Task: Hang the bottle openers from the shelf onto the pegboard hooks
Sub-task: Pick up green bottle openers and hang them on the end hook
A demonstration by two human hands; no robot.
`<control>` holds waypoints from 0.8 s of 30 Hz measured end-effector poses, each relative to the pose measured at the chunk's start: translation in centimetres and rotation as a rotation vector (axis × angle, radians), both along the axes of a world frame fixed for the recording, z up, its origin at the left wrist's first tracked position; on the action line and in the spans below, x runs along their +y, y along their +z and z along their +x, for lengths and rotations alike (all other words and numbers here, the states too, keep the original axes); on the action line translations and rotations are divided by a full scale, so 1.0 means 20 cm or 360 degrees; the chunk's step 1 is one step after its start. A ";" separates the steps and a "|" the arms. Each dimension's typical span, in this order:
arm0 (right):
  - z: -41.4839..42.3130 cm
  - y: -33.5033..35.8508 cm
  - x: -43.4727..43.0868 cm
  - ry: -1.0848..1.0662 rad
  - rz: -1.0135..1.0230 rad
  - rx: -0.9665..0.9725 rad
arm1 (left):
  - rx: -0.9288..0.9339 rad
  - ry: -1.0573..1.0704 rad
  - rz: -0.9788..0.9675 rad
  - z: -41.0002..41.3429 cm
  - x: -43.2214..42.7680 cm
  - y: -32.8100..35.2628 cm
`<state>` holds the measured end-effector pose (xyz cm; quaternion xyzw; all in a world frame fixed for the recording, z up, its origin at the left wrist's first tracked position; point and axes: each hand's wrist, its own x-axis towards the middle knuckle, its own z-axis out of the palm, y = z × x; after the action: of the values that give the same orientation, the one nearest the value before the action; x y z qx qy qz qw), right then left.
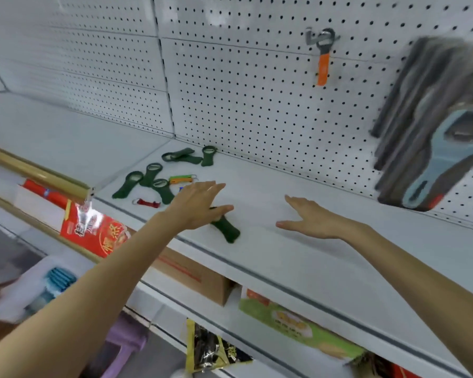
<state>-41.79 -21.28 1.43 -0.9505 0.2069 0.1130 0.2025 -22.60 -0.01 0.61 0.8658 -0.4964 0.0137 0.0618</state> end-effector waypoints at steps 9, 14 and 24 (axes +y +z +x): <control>0.79 -0.08 0.32 -0.0042 0.0180 -0.0045 | 0.0082 -0.0024 0.0083 0.90 0.39 -0.10; 0.89 -0.13 0.39 -0.0190 0.0244 -0.0054 | 0.0110 -0.0206 0.0105 1.13 0.46 -0.15; 0.87 -0.20 0.37 -0.0342 0.0342 0.0048 | 0.0155 -0.0490 0.0111 1.24 0.43 -0.35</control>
<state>-24.45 -13.85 -2.54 -0.8939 0.2972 0.1264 0.3109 2.21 8.62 -6.38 0.7808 -0.6198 -0.0553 0.0570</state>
